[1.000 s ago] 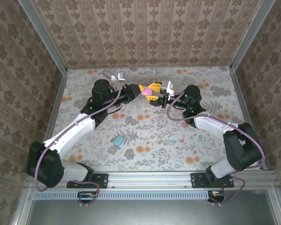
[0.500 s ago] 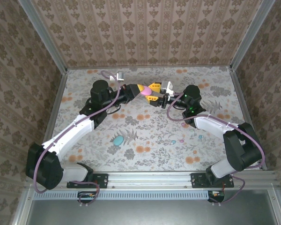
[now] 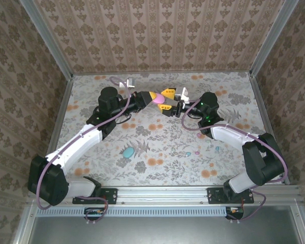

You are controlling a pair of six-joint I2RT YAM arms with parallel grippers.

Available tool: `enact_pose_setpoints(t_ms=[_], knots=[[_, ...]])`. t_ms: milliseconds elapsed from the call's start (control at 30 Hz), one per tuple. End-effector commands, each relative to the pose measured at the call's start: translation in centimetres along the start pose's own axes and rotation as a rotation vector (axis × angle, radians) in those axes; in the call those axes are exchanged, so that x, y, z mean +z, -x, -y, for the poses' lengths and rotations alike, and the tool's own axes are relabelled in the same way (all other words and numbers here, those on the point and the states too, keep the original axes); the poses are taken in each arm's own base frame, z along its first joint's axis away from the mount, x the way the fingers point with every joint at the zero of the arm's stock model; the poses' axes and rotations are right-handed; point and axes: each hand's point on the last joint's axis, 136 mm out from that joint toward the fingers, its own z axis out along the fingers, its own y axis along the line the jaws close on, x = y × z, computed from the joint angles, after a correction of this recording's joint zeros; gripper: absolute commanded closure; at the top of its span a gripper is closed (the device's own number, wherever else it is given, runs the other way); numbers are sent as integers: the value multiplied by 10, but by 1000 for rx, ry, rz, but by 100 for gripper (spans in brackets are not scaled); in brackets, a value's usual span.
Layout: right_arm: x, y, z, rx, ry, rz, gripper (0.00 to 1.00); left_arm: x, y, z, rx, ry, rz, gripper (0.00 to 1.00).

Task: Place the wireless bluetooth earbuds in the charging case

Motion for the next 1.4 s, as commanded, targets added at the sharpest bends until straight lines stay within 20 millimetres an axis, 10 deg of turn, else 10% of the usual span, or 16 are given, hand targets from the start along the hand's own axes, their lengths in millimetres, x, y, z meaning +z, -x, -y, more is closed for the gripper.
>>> enact_pose_setpoints(t_ms=[0, 667, 1000, 1167, 1367], knots=[[5, 15, 3, -24, 12, 47, 42, -4, 2, 10, 19, -36, 8, 99], [6, 20, -1, -23, 32, 56, 52, -3, 2, 8, 20, -28, 4, 97], [-1, 12, -15, 232, 143, -170, 57, -35, 19, 7, 353, 103, 97, 19], [-12, 18, -31, 331, 237, -224, 57, -68, 28, 11, 800, 158, 211, 10], [-13, 29, -36, 361, 278, -227, 57, -74, -8, 15, 1118, -71, 83, 14]])
